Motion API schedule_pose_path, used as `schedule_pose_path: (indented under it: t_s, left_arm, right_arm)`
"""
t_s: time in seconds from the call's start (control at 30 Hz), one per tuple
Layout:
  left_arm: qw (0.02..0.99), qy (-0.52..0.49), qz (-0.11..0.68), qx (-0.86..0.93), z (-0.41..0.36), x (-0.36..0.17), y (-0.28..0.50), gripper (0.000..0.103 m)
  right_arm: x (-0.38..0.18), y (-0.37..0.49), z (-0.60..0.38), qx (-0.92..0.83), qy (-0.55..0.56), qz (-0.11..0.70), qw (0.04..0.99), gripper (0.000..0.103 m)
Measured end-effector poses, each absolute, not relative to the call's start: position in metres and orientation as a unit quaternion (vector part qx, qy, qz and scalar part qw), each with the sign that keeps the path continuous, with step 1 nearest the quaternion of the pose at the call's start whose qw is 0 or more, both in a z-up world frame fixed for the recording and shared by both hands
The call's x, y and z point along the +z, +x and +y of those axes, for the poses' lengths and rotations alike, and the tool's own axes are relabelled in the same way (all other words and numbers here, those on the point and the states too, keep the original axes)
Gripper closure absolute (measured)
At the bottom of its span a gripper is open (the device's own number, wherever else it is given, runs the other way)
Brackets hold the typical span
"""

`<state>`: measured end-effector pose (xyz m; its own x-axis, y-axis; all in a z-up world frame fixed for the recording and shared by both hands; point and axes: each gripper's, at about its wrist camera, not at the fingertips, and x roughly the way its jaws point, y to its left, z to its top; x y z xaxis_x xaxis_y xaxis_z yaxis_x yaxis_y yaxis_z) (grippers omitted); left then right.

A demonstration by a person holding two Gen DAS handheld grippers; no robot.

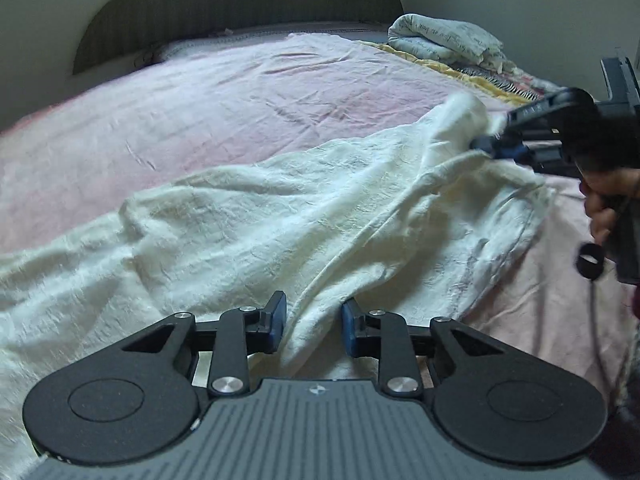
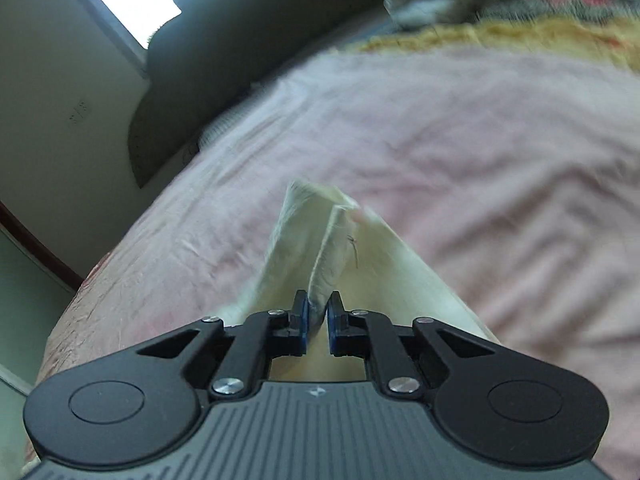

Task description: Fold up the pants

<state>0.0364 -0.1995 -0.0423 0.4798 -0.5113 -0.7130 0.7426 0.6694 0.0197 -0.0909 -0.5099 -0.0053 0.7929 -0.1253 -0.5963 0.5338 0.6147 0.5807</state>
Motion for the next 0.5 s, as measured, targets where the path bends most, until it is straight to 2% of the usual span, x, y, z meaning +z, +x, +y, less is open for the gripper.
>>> schedule_pose_path:
  t_s: [0.13, 0.23, 0.37, 0.47, 0.5]
  left_arm:
    - [0.852, 0.195, 0.323, -0.363, -0.207, -0.041, 0.027, 0.075]
    - [0.853, 0.208, 0.305, -0.368, -0.206, -0.038, 0.020, 0.074]
    - [0.852, 0.208, 0.289, -0.383, -0.203, -0.032, 0.012, 0.070]
    - [0.849, 0.225, 0.289, -0.380, -0.206, -0.033, 0.009, 0.078]
    - [0.847, 0.230, 0.288, -0.382, -0.205, -0.033, 0.007, 0.082]
  right_arm:
    - [-0.028, -0.093, -0.521, -0.179, 0.460, 0.240, 0.836, 0.090]
    - [-0.038, -0.087, -0.530, -0.162, 0.510, 0.212, 0.818, 0.083]
    - [-0.049, -0.086, -0.543, -0.149, 0.570, 0.181, 0.788, 0.082]
    - [-0.047, -0.089, -0.543, -0.146, 0.558, 0.174, 0.798, 0.083]
    - [-0.046, -0.091, -0.542, -0.146, 0.554, 0.171, 0.801, 0.086]
